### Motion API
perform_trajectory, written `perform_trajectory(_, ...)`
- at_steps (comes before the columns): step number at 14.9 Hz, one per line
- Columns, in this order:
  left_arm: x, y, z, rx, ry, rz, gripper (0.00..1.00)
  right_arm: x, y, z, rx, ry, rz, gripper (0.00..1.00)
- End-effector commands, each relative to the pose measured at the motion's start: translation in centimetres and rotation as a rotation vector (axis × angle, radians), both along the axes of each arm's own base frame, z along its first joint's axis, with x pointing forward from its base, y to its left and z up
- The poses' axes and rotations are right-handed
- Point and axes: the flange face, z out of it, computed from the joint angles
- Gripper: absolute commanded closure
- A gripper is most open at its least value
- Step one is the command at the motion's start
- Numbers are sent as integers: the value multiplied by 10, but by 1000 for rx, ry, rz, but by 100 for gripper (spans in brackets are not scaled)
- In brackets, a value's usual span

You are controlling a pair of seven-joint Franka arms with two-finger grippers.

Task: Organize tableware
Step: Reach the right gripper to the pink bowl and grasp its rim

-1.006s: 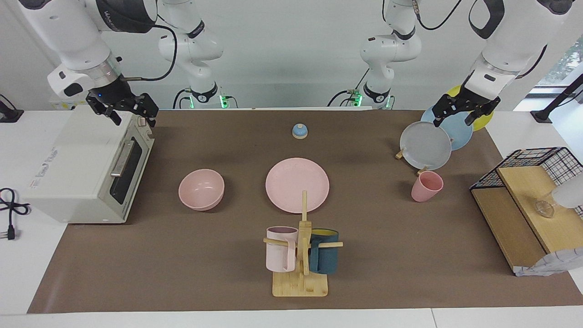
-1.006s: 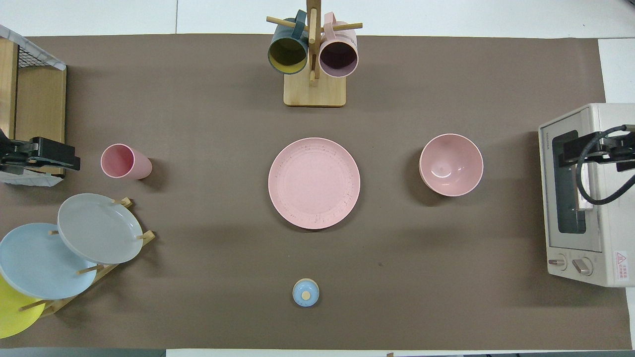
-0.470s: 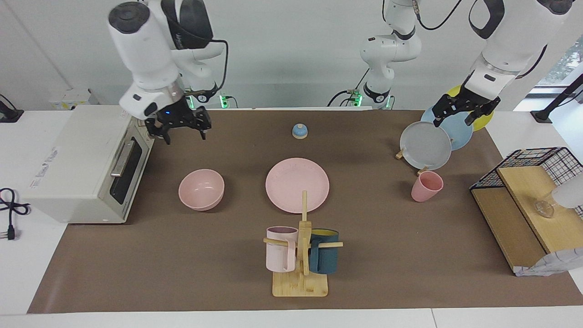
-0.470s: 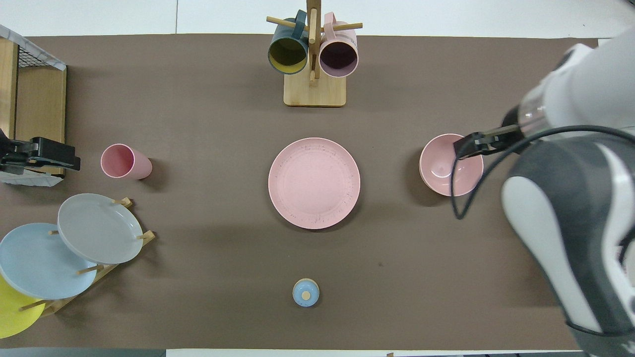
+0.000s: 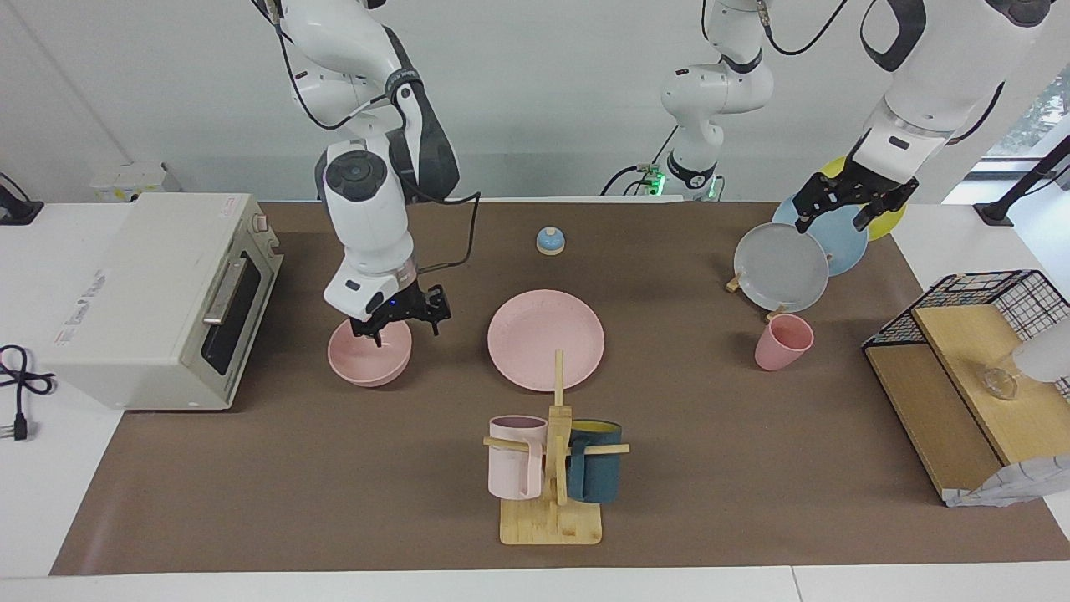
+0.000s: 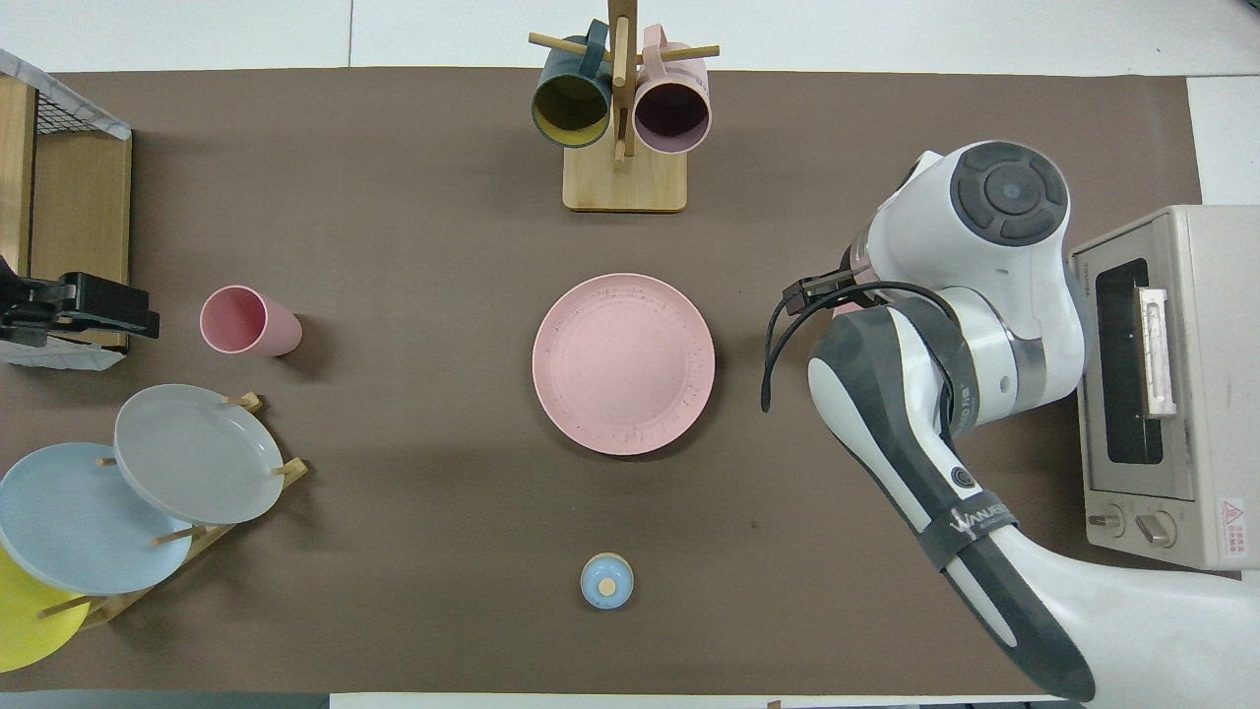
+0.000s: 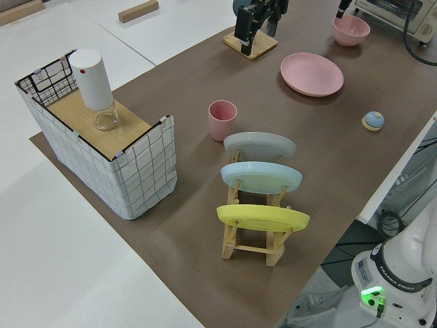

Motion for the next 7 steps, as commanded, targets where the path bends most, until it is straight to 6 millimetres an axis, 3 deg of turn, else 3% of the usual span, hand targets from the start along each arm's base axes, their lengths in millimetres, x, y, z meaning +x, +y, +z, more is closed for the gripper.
perform_trajectory(1,-3,3,4,20,-2,7,0,-15,-5,-10,9,8,-21,0)
perform_trajectory(3,-3,2,4,20,-2,6,0,-20,-7,-26,2,31,-30,0)
perform_trajectory(7,-3,2,4,20,-2,6,0,-31,-9,-55,2,26,-101,22)
